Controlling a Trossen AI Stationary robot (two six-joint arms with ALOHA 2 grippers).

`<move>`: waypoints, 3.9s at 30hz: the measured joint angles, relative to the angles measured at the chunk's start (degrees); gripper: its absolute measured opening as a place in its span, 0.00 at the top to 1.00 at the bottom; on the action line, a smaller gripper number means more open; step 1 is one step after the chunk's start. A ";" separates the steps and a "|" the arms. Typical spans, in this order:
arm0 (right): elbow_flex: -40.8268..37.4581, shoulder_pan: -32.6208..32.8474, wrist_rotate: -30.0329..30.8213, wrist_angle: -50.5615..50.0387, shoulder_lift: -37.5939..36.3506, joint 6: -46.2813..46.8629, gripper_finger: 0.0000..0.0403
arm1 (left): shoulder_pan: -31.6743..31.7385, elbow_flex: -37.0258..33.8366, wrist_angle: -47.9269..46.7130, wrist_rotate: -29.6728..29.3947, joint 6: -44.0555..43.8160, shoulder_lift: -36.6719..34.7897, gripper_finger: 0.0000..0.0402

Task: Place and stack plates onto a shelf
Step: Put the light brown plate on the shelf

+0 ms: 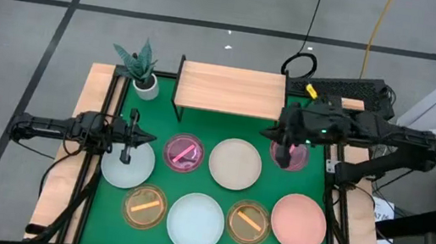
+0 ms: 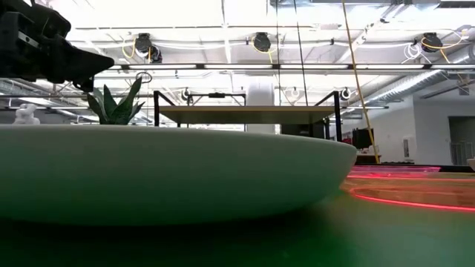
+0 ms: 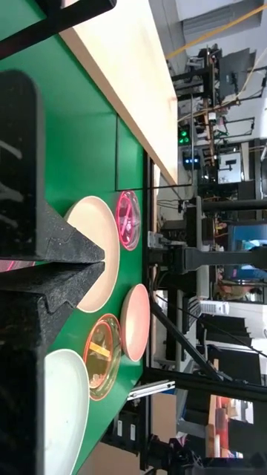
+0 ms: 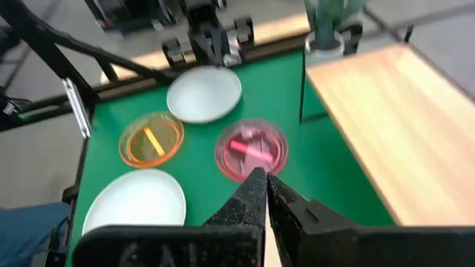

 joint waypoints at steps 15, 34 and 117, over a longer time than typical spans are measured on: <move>5.89 6.56 -0.04 -12.83 16.04 0.59 1.00 | -0.02 0.01 -0.42 0.00 0.07 0.00 1.00; -11.61 13.22 -0.26 -4.80 21.36 -2.62 0.79 | 0.00 0.03 -0.65 0.00 -0.46 0.00 1.00; -17.34 19.28 14.97 19.62 21.36 -31.97 1.00 | -0.01 0.01 -0.72 0.00 -4.70 0.01 1.00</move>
